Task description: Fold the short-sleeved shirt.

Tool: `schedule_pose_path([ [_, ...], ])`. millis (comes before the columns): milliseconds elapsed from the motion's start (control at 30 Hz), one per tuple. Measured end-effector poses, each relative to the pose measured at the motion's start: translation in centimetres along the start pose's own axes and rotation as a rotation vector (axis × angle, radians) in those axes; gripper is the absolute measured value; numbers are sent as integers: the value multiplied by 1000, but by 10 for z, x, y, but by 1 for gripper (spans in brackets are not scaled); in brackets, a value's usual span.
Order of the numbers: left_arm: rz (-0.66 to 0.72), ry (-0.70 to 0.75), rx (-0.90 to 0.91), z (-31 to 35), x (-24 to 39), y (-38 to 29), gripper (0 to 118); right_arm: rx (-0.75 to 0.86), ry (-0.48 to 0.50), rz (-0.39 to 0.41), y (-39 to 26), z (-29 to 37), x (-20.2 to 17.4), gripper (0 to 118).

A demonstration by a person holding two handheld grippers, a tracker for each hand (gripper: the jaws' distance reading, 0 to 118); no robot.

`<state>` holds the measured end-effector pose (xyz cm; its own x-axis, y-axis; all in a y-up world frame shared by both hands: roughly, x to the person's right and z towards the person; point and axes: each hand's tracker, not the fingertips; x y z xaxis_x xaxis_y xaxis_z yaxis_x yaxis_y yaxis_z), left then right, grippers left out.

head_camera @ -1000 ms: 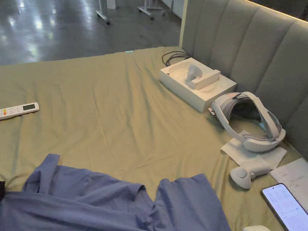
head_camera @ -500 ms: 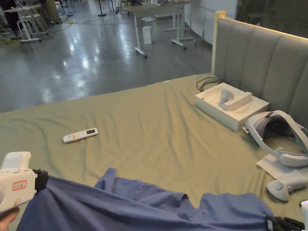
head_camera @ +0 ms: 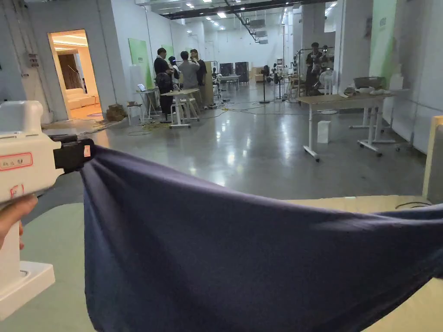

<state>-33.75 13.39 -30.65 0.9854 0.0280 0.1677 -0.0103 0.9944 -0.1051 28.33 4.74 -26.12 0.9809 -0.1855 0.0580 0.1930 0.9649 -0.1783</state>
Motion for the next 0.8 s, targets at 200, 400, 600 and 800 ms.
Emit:
schedule_pose_path([
  [200,7,46,105,30,-8,48,5,97,8,66,114,-6,-34,3],
  [400,48,90,117,26,-7,56,5,148,-4,102,159,1,-50,3],
  [600,59,69,112,12,1,51,5,161,-56,144,159,7,-57,3],
  [800,78,67,110,-10,2,51,5,167,-68,155,166,1,-57,3],
])
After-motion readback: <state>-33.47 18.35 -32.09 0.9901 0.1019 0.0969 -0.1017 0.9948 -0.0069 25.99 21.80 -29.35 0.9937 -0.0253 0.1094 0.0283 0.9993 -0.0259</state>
